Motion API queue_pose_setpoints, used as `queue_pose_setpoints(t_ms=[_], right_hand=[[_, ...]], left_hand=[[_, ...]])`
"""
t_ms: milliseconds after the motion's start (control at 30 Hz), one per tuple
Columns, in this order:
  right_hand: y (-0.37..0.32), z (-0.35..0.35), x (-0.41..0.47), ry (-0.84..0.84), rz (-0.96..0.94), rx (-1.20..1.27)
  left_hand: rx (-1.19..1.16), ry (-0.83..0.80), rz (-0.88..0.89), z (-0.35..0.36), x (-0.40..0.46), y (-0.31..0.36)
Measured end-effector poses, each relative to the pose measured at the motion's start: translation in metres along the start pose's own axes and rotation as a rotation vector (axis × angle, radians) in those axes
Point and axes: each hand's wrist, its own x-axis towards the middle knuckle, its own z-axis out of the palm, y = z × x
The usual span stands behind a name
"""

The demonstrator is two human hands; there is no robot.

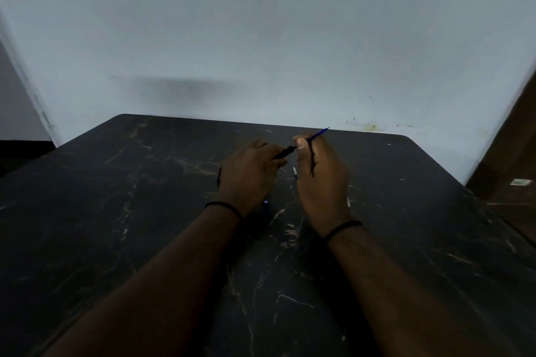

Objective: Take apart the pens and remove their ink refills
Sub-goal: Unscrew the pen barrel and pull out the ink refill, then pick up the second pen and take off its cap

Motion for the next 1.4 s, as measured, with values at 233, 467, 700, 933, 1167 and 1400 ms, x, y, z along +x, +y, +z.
queue_pose_setpoints(t_ms=[233,467,700,933,1167,1400], right_hand=[[0.012,0.002,0.006,-0.112,-0.023,-0.085],[0.012,0.004,0.004,0.036,0.032,0.031],[0.014,0.006,-0.002,-0.041,0.045,0.026],[0.018,0.007,-0.001,-0.040,0.052,0.010],[0.020,0.008,-0.001,-0.029,0.032,-0.006],[0.020,0.006,-0.001,-0.022,0.028,0.002]], left_hand=[[-0.208,0.013,-0.012,0.004,-0.001,-0.001],[-0.122,0.222,-0.209,0.003,0.003,-0.028],[0.201,0.070,-0.608,-0.010,0.003,-0.053],[0.085,-0.082,-0.484,-0.006,0.001,-0.041],[0.114,-0.266,-0.473,-0.010,0.002,-0.044],[0.130,-0.193,-0.486,-0.014,0.003,-0.045]])
